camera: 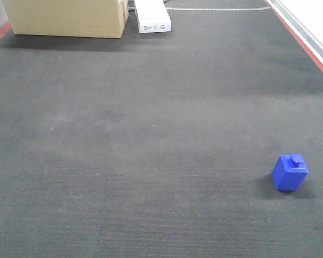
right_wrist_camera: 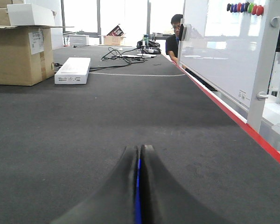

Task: Pour parts from conveyor to right shelf
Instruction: 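Move the right gripper toward the blue part on the conveyor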

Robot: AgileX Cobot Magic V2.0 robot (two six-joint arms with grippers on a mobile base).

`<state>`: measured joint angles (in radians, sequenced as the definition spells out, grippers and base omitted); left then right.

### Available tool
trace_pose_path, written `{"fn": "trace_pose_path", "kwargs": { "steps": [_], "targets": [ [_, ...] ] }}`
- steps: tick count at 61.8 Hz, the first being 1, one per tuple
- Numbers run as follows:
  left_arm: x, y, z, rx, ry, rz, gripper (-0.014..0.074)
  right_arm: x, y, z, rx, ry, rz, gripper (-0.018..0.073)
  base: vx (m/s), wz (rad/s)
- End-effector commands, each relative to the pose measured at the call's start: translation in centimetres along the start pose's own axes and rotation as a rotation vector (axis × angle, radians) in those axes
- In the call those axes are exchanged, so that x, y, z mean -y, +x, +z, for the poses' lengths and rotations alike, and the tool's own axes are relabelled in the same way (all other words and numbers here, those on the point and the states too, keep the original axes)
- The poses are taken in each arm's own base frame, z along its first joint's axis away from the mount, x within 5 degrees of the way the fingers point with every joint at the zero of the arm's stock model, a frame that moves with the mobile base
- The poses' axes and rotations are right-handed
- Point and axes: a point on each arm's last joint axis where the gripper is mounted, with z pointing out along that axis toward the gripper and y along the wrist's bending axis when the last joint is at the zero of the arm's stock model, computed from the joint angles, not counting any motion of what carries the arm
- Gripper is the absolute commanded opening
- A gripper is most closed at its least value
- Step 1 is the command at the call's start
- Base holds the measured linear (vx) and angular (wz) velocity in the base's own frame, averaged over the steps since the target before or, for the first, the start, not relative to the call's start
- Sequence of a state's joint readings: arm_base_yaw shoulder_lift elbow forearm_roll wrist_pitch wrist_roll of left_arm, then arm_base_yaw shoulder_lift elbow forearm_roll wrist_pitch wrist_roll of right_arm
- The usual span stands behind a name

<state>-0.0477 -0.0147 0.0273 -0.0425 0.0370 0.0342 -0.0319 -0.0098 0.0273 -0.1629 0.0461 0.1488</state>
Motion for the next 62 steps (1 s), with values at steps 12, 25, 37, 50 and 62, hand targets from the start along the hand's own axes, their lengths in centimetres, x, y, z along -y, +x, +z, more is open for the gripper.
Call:
{"fn": "trace_pose_path", "kwargs": {
  "steps": [12,25,37,50,62],
  "targets": [
    [0.0,0.3,0.0,0.057,0.005,-0.012,-0.0006,-0.2,-0.7,-0.2,0.139,-0.016,0.002,-0.0009,0.0,0.0],
    [0.0,0.3,0.0,0.057,0.005,-0.012,-0.0006,-0.3,-1.6,-0.3,0.232,-0.03,-0.005,-0.0009,0.0,0.0],
    [0.0,0.3,0.0,0.057,0.005,-0.012,-0.0006,-0.2,-4.2,-0.3,0.238,-0.023,0.001,-0.0009,0.0,0.0],
    [0.0,0.3,0.0,0.057,0.005,-0.012,-0.0006,0.0,-8.1,1.9,0.085,-0.005,0.008,-0.0009,0.0,0.0],
    [0.0,0.3,0.0,0.057,0.005,-0.012,-0.0006,0.2,-9.8,5.6,-0.13,0.012,0.023,-0.0009,0.0,0.0]
  ]
}}
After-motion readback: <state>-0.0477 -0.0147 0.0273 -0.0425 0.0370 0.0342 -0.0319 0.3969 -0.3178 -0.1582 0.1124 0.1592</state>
